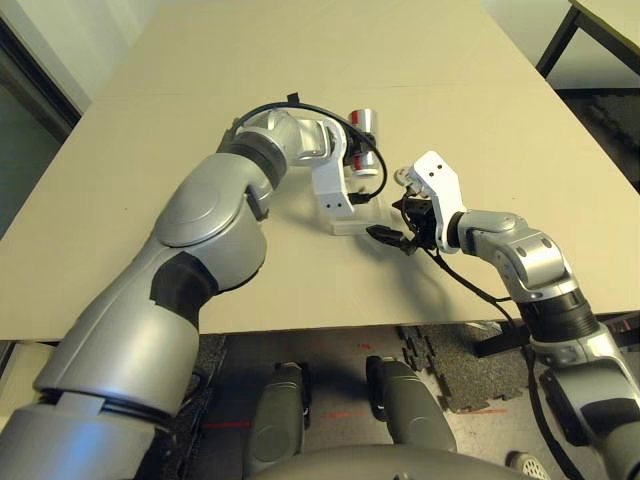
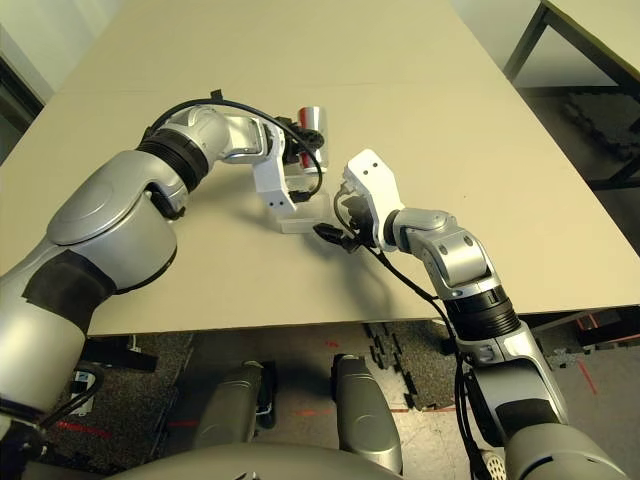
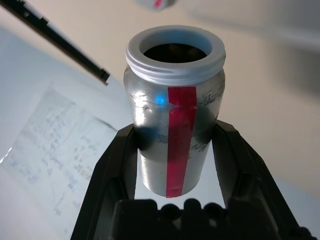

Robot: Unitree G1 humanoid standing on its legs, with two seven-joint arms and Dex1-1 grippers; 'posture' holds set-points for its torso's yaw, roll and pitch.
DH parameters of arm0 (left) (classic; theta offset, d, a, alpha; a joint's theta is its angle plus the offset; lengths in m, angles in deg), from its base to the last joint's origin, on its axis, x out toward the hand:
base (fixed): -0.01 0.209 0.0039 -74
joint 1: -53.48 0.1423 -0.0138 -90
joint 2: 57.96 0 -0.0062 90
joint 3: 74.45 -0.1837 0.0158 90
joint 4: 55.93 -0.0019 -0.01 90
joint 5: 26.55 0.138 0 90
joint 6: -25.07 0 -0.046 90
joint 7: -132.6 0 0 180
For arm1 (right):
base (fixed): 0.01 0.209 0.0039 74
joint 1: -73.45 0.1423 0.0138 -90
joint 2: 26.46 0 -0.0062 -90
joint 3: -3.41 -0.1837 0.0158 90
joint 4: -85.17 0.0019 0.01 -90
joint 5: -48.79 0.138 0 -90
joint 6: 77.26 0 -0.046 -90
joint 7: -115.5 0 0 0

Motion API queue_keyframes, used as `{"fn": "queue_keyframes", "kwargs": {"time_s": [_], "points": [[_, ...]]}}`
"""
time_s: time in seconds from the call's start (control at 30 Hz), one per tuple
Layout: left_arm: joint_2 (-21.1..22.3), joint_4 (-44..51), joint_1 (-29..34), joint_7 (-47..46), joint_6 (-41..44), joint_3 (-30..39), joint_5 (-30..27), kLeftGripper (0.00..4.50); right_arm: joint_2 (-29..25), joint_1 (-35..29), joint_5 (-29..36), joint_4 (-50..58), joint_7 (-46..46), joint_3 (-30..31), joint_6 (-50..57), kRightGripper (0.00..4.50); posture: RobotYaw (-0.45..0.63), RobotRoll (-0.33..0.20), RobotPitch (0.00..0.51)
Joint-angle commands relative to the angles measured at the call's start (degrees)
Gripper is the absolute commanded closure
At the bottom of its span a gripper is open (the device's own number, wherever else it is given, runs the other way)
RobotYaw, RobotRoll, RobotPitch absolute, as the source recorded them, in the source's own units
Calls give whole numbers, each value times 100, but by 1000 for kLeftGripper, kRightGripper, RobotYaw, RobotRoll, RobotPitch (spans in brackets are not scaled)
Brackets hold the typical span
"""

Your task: Pour the medicine from the bottle into the box.

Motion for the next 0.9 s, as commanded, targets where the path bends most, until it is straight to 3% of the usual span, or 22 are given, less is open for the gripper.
{"fn": "queue_keyframes", "kwargs": {"time_s": [0.03, 0.23, 0.33, 0.47, 0.57, 0.63, 0.7, 0.9], "points": [[89, -70, 58, 75, -102, 123, -168, 2132, -41, 25, -9, -67, -28, -143, -27, 0, -164, 0, 123], [295, -94, 323, 1088, -274, 1311, -1421, 2132, -105, 44, 0, -79, 43, -143, 8, 0, -140, 0, 126], [476, -96, 548, 2025, -109, 2466, -2633, 2132, -154, 65, 14, -97, 103, -134, 27, 0, -121, 0, 129], [550, 12, 984, 3120, 752, 4413, -4596, 2132, -195, 83, 34, -96, 145, -151, 54, 0, -105, 0, 131], [518, 159, 1247, 3561, 1280, 5296, -5467, 2132, -217, 92, 54, -104, 175, -188, 67, 0, -91, 0, 134], [516, 259, 1594, 3449, 1823, 6238, -6383, 2132, -206, 90, 68, -128, 149, -253, 44, 0, -83, 0, 136], [528, 443, 1960, 3218, 2063, 6842, -6945, 2132, -169, 75, 73, -163, 84, -347, 8, 0, -73, 0, 138], [422, 1240, 2945, 2724, 2181, 7541, -7645, 2132, -47, 34, 31, -370, -214, -725, -257, 0, -54, 0, 145]]}}
